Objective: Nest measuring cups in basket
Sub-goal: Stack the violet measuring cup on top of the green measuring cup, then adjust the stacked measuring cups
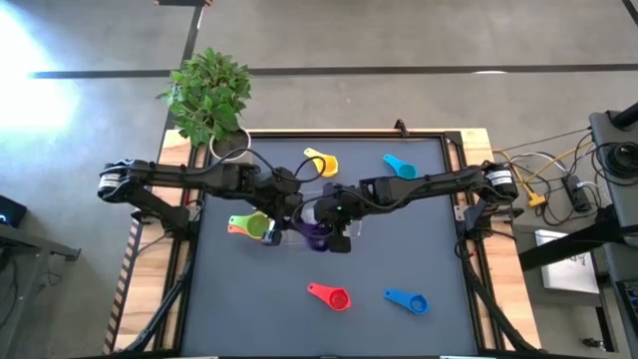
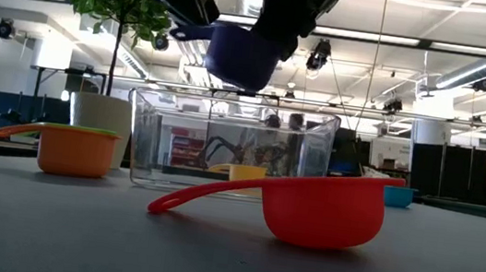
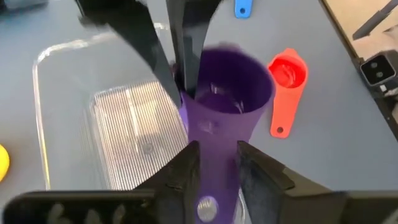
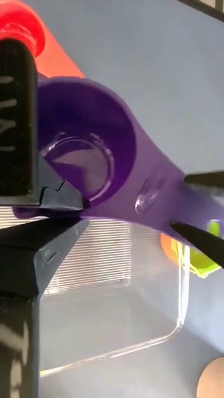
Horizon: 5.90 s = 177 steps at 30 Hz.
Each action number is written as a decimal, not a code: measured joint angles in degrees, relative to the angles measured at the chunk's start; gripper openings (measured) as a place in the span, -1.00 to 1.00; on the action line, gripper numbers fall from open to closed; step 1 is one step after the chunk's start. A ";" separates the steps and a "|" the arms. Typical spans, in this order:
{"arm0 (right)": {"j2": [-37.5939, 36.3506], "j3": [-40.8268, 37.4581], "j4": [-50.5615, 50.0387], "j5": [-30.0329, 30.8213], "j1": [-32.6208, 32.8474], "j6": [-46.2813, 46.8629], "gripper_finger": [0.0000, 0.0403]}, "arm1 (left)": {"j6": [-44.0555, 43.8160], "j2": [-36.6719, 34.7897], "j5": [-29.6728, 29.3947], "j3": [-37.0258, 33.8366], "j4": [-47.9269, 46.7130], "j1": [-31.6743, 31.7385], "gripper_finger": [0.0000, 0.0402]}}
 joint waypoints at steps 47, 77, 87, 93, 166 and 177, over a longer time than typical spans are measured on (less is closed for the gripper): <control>-10.13 -10.60 -2.50 6.08 0.02 1.69 -0.80 | 0.00 15.89 -5.44 -6.36 10.92 5.25 -0.12; -12.68 -13.84 1.77 6.10 0.02 1.12 -0.81 | -0.63 18.09 -6.56 -4.26 10.64 4.98 -0.89; -13.03 -13.84 1.74 6.08 0.02 1.73 -0.81 | -3.02 10.39 -6.68 2.31 -0.24 4.92 -0.89; -13.79 -13.84 1.79 6.08 0.02 1.80 -0.81 | -5.58 3.48 -6.40 5.25 -14.41 4.66 -0.89; -13.99 -13.84 4.95 6.01 -0.02 -3.51 -0.81 | -8.49 -16.64 3.32 -16.64 -22.81 22.27 -0.24; -13.97 -13.84 5.09 6.03 0.00 -3.78 -0.81 | -9.93 -29.47 1.21 -27.99 -17.52 19.96 -0.24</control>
